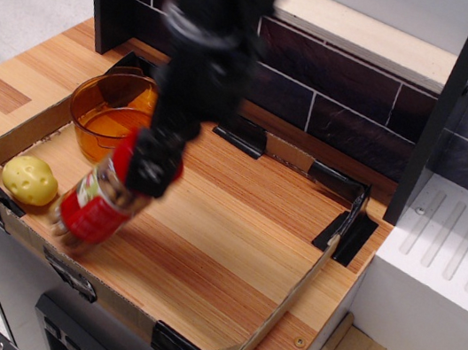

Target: Topple basil bottle

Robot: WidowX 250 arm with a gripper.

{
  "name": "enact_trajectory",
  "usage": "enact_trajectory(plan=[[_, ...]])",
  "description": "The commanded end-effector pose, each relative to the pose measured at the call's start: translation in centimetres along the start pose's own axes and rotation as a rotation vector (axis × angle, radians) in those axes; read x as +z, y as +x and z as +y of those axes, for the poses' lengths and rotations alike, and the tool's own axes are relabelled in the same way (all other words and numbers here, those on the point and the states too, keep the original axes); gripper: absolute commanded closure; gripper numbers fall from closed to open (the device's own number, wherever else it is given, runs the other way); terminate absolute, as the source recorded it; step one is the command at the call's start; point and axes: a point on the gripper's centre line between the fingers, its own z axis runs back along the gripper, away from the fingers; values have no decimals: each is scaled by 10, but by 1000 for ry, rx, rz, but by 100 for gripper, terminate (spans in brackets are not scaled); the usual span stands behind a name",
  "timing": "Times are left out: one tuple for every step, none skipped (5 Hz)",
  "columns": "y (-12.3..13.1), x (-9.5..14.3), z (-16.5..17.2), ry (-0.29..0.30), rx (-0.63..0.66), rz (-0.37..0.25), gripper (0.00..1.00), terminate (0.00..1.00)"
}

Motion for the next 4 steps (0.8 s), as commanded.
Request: enact_trajectory(plan=[[44, -8, 12, 49, 42, -6, 100, 0], [63, -15, 23, 88, 35, -69, 100, 0], [78, -16, 29, 118, 20, -200, 100, 0], [87, -15, 30, 117, 5, -294, 100, 0]])
